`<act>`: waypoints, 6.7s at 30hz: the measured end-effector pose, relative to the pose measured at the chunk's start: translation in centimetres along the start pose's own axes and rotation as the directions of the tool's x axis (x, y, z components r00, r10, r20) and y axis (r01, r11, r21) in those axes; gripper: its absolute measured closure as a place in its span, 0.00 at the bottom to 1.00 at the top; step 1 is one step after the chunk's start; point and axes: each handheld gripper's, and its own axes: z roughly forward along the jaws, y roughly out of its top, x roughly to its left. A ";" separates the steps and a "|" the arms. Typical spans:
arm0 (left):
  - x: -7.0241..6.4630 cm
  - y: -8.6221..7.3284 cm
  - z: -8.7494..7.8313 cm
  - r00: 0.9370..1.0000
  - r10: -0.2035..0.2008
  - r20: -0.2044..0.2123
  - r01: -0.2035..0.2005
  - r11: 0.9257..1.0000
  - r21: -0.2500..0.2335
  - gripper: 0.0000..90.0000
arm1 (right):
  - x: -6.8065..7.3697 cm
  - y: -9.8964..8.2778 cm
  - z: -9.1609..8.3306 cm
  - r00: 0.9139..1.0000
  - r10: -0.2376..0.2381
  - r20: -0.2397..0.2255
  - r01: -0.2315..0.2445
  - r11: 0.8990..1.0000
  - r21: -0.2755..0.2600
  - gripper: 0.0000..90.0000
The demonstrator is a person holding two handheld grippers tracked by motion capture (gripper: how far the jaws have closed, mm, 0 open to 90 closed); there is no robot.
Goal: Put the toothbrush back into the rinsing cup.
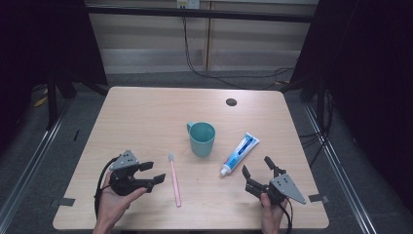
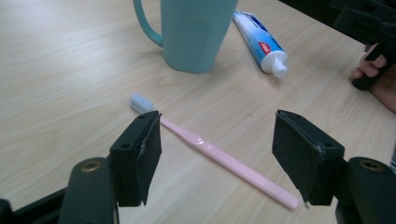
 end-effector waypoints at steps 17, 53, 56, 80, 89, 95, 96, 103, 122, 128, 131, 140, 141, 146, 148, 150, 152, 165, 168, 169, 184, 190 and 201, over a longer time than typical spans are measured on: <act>1.2 2.7 1.5 0.991 -0.132 -0.025 0.134 0.969 0.206 0.46 | 0.0 0.0 0.0 1.000 0.000 0.009 0.000 1.000 0.000 0.16; 1.9 6.4 5.9 0.963 -0.161 -0.214 0.259 0.767 0.588 0.47 | 0.0 0.0 0.0 1.000 -0.002 0.003 0.002 1.000 -0.003 0.16; 1.6 6.6 6.5 0.961 -0.185 -0.206 0.273 0.754 0.598 0.47 | 0.0 0.0 0.0 1.000 -0.001 0.004 0.001 1.000 -0.004 0.16; 0.1 5.9 11.3 0.935 -0.247 -0.255 0.355 0.647 0.675 0.61 | 0.0 0.0 -0.1 1.000 0.000 0.005 0.000 1.000 -0.008 0.16; 0.2 5.6 12.0 0.933 -0.219 -0.284 0.358 0.633 0.687 0.66 | 0.0 0.0 -0.1 1.000 0.000 0.004 0.000 1.000 -0.009 0.16; 0.1 5.4 12.4 0.939 -0.192 -0.285 0.341 0.622 0.705 0.67 | 0.0 0.0 -0.1 1.000 -0.001 0.004 0.001 1.000 -0.009 0.16; 0.1 5.4 12.4 0.941 -0.185 -0.284 0.336 0.620 0.708 0.67 | 0.0 0.0 -0.1 1.000 -0.001 0.005 0.001 1.000 -0.009 0.16; 0.5 5.4 12.2 0.940 -0.167 -0.297 0.335 0.615 0.714 0.73 | 0.0 0.0 -0.1 1.000 -0.001 0.004 0.001 1.000 -0.009 0.16; 1.2 5.5 12.0 0.953 -0.077 -0.292 0.275 0.619 0.736 0.86 | 0.1 0.0 -0.1 1.000 -0.001 0.006 0.001 1.000 -0.008 0.16; 1.5 5.4 11.7 0.955 -0.078 -0.287 0.273 0.616 0.739 0.88 | 0.0 0.0 -0.1 1.000 -0.001 0.005 0.001 1.000 -0.007 0.16; 1.5 5.4 11.7 0.956 -0.076 -0.284 0.269 0.616 0.741 0.88 | 0.1 0.0 -0.1 1.000 -0.001 0.006 0.001 1.000 -0.007 0.16; 1.3 5.2 11.6 0.961 -0.054 -0.271 0.244 0.631 0.737 0.88 | 0.1 0.0 -0.1 1.000 -0.001 0.007 0.001 1.000 -0.008 0.16; 1.3 5.2 11.5 0.963 -0.054 -0.265 0.238 0.633 0.736 0.89 | 0.1 0.0 -0.1 1.000 -0.001 0.006 0.001 1.000 -0.007 0.16; 1.2 5.2 11.5 0.965 -0.034 -0.260 0.222 0.634 0.741 0.89 | 0.1 0.0 -0.1 1.000 -0.001 0.006 0.001 1.000 -0.007 0.16; 1.2 5.2 11.5 0.966 -0.030 -0.258 0.218 0.634 0.742 0.89 | 0.1 0.0 -0.1 1.000 -0.001 0.006 0.001 1.000 -0.008 0.16; 1.1 5.1 11.5 0.964 -0.035 -0.262 0.224 0.635 0.739 0.89 | 0.1 0.0 -0.1 1.000 -0.001 0.007 0.001 1.000 -0.008 0.16; 1.2 5.1 11.4 0.968 -0.035 -0.248 0.213 0.637 0.741 0.89 | 0.1 0.0 -0.1 1.000 -0.001 0.007 0.001 1.000 -0.007 0.16; 1.3 4.9 11.0 0.971 -0.035 -0.235 0.200 0.654 0.730 0.89 | 0.1 0.0 -0.1 1.000 -0.001 0.007 0.001 1.000 -0.008 0.16; 1.4 4.9 10.9 0.971 -0.039 -0.236 0.204 0.654 0.729 0.89 | 0.1 0.0 -0.1 1.000 -0.001 0.007 0.001 1.000 -0.008 0.16; 1.4 4.9 10.9 0.971 -0.039 -0.236 0.204 0.654 0.729 0.89 | 0.1 0.0 -0.1 1.000 -0.001 0.007 0.001 1.000 -0.008 0.16; 1.1 5.0 11.1 0.975 -0.021 -0.221 0.179 0.658 0.732 0.93 | 0.1 0.0 -0.1 1.000 -0.001 0.008 0.001 1.000 -0.009 0.16; 1.3 4.9 10.9 0.978 -0.039 -0.205 0.179 0.665 0.725 0.93 | 0.1 0.0 -0.1 1.000 0.000 0.009 0.000 1.000 -0.009 0.16; 2.4 5.4 8.4 0.974 -0.159 -0.160 0.225 0.743 0.631 0.94 | 0.1 0.0 -0.1 1.000 -0.001 0.008 0.001 1.000 -0.008 0.16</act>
